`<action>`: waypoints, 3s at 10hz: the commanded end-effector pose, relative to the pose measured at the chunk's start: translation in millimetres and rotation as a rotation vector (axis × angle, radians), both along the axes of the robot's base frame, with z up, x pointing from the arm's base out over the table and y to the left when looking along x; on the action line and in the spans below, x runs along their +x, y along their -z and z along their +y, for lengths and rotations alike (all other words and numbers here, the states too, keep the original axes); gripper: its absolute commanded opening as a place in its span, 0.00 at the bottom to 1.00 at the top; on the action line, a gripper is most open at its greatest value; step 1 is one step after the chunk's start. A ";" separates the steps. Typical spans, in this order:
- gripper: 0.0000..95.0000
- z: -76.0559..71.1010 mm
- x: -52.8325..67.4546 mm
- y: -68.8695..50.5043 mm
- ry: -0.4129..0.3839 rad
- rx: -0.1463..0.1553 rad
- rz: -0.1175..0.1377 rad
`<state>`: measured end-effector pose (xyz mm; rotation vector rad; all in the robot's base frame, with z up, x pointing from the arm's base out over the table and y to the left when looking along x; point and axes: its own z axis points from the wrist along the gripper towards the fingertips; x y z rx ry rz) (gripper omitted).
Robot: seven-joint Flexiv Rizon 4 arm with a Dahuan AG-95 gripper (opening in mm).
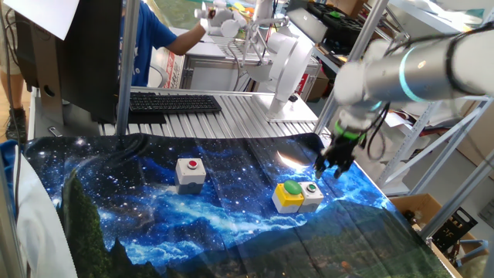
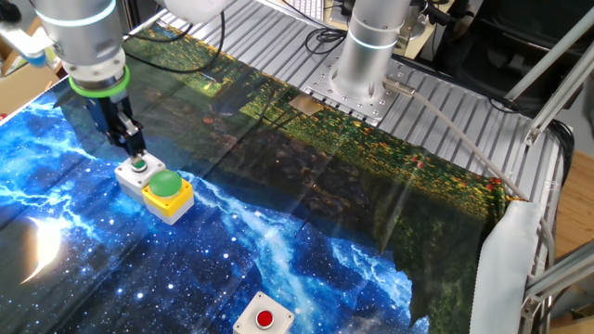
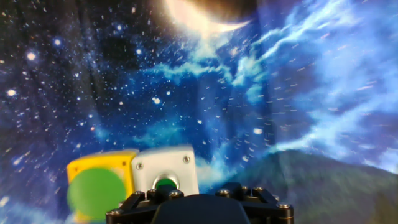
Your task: Press three buttons from left to right in sequence
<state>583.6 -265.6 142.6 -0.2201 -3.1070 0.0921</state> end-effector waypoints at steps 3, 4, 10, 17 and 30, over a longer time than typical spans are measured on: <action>0.60 4.2 3.5 -0.5 0.011 -0.008 -0.002; 0.60 8.8 3.1 2.7 0.023 -0.007 -0.003; 0.60 28.9 2.1 10.1 0.068 -0.011 0.002; 0.00 54.9 3.1 8.9 0.055 0.009 0.030; 0.00 66.4 8.7 19.2 0.061 0.018 0.032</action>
